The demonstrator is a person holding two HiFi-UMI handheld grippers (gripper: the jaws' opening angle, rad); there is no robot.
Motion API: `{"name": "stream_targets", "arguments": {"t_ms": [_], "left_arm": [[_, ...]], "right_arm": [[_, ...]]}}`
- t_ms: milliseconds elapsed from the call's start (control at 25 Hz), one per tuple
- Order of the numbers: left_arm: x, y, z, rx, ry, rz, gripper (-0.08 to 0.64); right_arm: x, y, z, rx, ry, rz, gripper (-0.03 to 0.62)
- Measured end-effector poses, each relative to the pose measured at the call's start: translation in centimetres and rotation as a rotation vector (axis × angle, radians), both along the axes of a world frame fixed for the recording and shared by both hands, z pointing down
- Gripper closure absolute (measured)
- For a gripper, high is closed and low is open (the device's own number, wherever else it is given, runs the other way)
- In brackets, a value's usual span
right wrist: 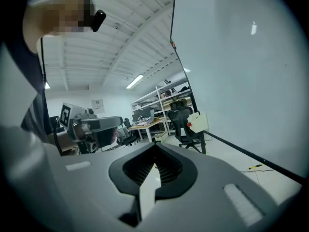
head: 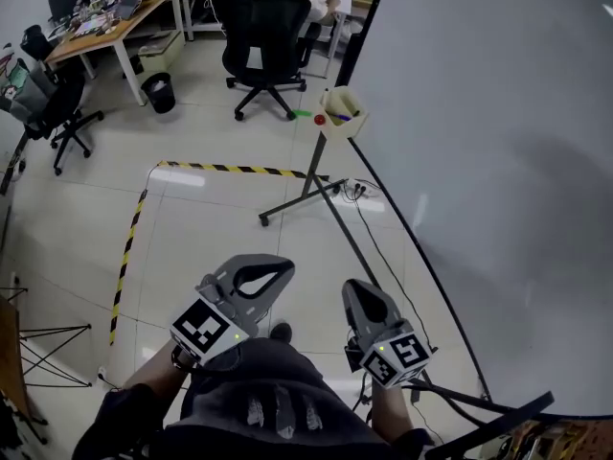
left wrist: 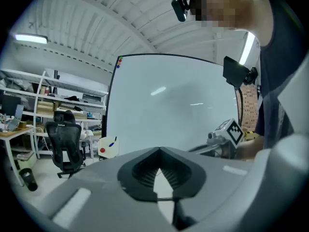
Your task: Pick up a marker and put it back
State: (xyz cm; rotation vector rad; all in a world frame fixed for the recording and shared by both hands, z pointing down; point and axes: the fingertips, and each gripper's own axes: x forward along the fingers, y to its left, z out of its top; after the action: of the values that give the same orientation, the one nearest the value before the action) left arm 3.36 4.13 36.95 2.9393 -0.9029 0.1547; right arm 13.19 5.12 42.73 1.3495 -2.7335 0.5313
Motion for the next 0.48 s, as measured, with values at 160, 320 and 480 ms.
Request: {"name": "stream_targets", "arguments": {"t_ms": [160, 320, 480], "left_arm": [[0.0, -3.7, 0.0, -0.006, 0.016, -0.015, 0.554], [-0.3, -7.6, 0.7, -0.010, 0.025, -0.010, 0.554], [-1.0, -12.5, 1.2, -0.031, 0.043, 0.017, 0.554]], "right_arm": [[0.0, -3.1, -0.4, 0.006, -0.005, -0.013, 0.591], [-0.1, -6.4, 0.4, -0.004, 0.014, -0.005, 0.591], [-0.6, -10.7, 0.6, -0.007, 0.039, 0.021, 0.591]]}}
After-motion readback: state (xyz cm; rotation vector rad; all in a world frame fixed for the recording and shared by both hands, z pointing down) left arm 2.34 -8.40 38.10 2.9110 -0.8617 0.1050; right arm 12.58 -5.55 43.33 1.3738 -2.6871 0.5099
